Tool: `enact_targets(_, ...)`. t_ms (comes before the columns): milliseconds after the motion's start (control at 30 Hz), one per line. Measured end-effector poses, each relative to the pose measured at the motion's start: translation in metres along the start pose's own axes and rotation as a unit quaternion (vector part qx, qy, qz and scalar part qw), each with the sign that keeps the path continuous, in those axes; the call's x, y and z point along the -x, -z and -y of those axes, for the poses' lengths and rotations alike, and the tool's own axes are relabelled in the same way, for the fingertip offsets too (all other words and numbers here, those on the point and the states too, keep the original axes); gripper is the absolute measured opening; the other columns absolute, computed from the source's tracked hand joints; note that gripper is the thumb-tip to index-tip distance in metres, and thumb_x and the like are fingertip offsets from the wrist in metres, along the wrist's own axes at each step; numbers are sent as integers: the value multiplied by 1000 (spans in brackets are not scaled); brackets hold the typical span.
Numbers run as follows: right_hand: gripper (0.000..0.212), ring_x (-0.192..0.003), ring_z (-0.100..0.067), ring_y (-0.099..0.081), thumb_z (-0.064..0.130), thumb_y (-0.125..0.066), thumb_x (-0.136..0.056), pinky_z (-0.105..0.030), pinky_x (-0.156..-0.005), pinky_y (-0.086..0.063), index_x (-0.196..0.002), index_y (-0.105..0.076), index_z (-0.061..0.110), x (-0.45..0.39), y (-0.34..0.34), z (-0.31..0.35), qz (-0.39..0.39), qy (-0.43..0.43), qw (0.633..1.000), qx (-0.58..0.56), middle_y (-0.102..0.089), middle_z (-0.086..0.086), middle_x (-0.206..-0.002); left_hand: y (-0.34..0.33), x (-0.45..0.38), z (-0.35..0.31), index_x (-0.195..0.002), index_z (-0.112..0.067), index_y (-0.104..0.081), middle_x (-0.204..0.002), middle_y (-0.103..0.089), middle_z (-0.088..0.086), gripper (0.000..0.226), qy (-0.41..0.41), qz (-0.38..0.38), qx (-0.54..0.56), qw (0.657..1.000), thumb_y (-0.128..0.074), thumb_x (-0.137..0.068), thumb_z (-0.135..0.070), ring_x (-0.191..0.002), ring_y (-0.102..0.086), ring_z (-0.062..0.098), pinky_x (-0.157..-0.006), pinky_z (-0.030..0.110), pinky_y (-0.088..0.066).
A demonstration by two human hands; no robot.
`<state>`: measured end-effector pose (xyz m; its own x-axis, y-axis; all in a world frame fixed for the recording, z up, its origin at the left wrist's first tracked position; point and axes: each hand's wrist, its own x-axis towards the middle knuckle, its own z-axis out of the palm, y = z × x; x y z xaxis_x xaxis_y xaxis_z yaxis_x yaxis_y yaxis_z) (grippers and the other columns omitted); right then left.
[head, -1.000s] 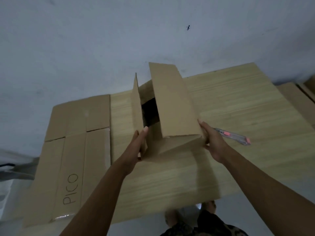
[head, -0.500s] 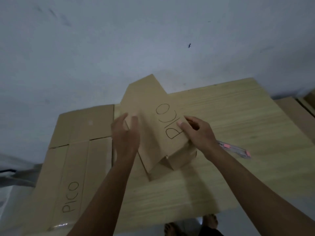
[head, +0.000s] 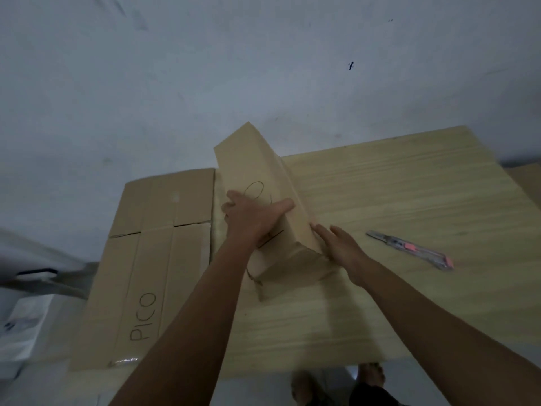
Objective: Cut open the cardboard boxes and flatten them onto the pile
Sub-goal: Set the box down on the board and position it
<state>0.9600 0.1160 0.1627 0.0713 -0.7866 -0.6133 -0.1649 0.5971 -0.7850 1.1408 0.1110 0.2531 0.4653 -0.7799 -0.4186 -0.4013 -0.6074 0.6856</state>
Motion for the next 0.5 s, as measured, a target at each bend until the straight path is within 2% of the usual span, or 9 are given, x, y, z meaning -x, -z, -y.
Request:
enact_targets(33,110,-136,-24,-48,83,-66,-66,-39,-110,-39,-152,-43,19,-5,-1,-11,9,-31,999,12,-45,-3,-154,4,-1,8,-156,-12,-15,-152,-28,15,132,-9,-4,19,1000,-86,-57,-62,-136,-39,35,-109,53,-43)
enact_targets(67,109,-128,-24,-54,87,-66,-61,-41,-108,-42,-144,-52,18,-7,-1,-18,12,-44,999,17,-53,-3,-147,8,-1,15,-151,-13,-27,-147,-35,12,123,-24,-3,40,999,-86,-54,-61,-129,-45,33,-106,52,-46)
enact_targets(133,78,-110,-20,-62,77,-69,-72,-38,-99,-48,-123,-67,18,-6,1,-20,-28,-9,999,20,-64,-4,-131,14,-5,31,-134,-20,-44,-135,-50,7,99,-61,6,94,994,-85,-52,-57,-117,-55,27,-100,51,-51)
enact_targets(167,69,-109,-20,-62,70,-71,-75,-38,-98,-49,-121,-68,18,-8,4,-21,-75,17,997,20,-65,-3,-128,16,-6,39,-132,-22,-47,-132,-56,4,94,-71,26,134,988,-84,-53,-54,-115,-59,25,-100,49,-53)
enact_targets(233,74,-112,-20,-62,67,-75,-74,-39,-100,-51,-128,-66,18,-7,15,-18,-157,69,985,15,-65,-1,-127,17,-9,54,-146,-25,-42,-137,-59,-1,101,-59,84,230,968,-84,-57,-48,-117,-62,21,-101,46,-53)
enact_targets(267,71,-110,-19,-63,66,-76,-73,-39,-98,-53,-125,-67,19,-3,19,-13,-186,99,977,13,-67,0,-123,15,-11,62,-152,-30,-37,-141,-58,-4,103,-52,110,264,957,-82,-60,-46,-119,-62,19,-101,44,-53)
enact_targets(333,64,-106,-18,-65,62,-78,-73,-37,-95,-54,-118,-71,18,1,27,-6,-229,145,962,32,-69,1,-115,7,-9,69,-155,-35,-33,-143,-58,-7,95,-57,143,301,941,-73,-69,-40,-119,-62,16,-91,38,-55)
enact_targets(367,63,-107,-18,-64,60,-79,-73,-36,-97,-53,-119,-71,18,1,31,-4,-244,152,957,47,-68,0,-116,0,-9,71,-154,-34,-34,-141,-59,-7,88,-53,150,316,935,-68,-73,-36,-117,-63,17,-88,38,-57)
enact_targets(500,57,-105,-17,-60,47,-81,-78,-32,-97,-50,-125,-69,16,8,43,-5,-267,159,945,104,-61,-2,-117,-23,-5,75,-139,-33,-51,-127,-67,2,65,-13,146,329,933,-59,-74,-33,-114,-64,28,-95,52,-56)
